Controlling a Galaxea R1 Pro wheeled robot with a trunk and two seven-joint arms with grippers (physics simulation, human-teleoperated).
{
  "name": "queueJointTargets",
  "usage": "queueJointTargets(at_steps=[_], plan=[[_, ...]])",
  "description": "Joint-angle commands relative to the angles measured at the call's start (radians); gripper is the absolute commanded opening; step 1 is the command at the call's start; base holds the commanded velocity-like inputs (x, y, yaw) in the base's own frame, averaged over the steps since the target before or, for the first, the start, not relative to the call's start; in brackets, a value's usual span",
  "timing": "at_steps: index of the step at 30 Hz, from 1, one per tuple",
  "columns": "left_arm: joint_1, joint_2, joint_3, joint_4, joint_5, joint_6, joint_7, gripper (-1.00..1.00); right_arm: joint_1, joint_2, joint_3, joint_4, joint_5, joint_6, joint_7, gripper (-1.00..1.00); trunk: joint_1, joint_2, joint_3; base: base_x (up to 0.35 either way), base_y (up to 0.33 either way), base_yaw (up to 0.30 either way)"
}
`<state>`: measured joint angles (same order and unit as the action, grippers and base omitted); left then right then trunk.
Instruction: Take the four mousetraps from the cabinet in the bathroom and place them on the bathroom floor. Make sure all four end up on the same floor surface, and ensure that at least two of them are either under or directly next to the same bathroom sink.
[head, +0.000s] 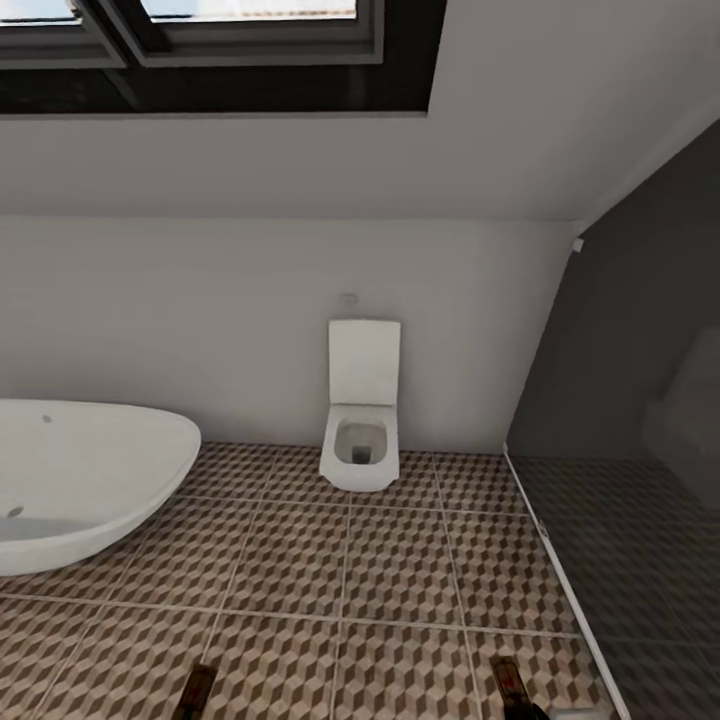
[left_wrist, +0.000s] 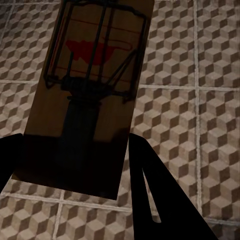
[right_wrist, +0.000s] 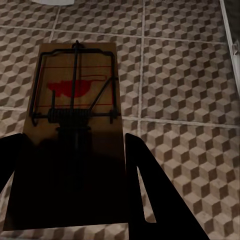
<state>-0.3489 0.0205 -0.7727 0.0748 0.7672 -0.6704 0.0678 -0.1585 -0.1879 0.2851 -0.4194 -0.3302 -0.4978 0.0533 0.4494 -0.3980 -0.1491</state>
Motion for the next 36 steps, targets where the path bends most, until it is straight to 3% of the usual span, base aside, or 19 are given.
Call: queueJointTargets(at_steps=[1,13,36], plan=[[-0.001,-0.001,-0.007,0.002,-0.008,-0.003,0.012,-1.00,-0.001,-0.001,0.005,0.001,-0.013,-0.004,0.003,-1.00,0.001,-0.002,-0.002,0.000,0.000,-0.100],[-0.001,-0.001,-0.007,0.002,-0.008,-0.003,0.012,-1.00,-0.001,-0.001,0.005,0.001,-0.012,-0.004,0.003,-1.00,0.001,-0.002,0.004,0.000,0.000,-0.088],[-0.001,-0.001,-0.002,-0.001,-0.007,0.005,0.020,-1.00,-0.001,0.000,0.009,0.003,-0.009,-0.003,0.003,-1.00,0.001,-0.002,0.004,0.000,0.000,-0.003]])
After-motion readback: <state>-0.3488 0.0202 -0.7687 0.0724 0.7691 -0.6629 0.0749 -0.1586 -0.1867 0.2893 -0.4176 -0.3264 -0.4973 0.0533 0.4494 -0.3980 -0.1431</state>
